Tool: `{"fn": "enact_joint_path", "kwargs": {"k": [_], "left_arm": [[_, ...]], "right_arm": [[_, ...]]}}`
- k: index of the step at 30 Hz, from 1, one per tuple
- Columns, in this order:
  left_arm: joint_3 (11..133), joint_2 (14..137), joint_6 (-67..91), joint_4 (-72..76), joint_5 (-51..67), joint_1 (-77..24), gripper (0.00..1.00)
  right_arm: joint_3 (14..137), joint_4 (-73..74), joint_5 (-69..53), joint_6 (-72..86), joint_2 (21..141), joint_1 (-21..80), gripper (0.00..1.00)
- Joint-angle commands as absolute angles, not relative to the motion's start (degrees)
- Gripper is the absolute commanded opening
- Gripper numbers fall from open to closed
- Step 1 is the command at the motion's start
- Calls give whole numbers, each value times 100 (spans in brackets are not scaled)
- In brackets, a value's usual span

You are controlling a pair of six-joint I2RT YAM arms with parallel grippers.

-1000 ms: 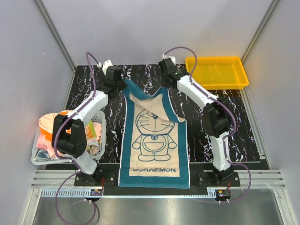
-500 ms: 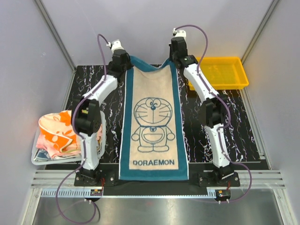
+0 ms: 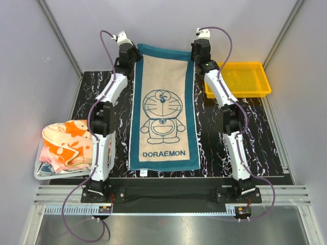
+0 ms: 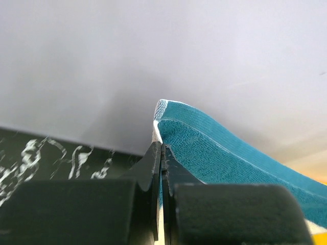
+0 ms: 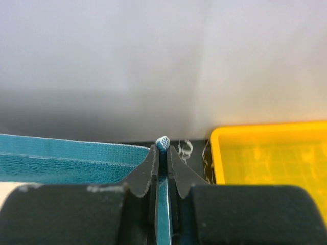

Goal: Fold and stack the towels
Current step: Flatten out the crumpled towel, then fold the towel

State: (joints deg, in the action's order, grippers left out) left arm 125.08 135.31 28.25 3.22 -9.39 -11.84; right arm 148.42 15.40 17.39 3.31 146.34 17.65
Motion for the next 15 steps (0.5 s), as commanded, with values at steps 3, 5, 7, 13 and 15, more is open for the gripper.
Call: {"fn": "enact_joint_path", "kwargs": {"k": [3,5,7,13,15], "left_arm": [[13009,13544,3032,966,-782,-1107,0],[12526,13246,3032,1106,-739,-1099,0],[12122,13000,3050,1195,-668,-1099,0],[10479,11841,3234,1257,-492,-1099,0],[9787,11315,3269,1257,-536,-1107,0]], "right_arm": [[15232,993,1364,421,14371,1661,0],[14856,1081,1170,588,14117,1661,0],[14504,1151,1003,729,13870,1652,0],[12746,1274,563,1353,12693,1670,0],[12113,1344,449,1581,12210,1679,0]]}}
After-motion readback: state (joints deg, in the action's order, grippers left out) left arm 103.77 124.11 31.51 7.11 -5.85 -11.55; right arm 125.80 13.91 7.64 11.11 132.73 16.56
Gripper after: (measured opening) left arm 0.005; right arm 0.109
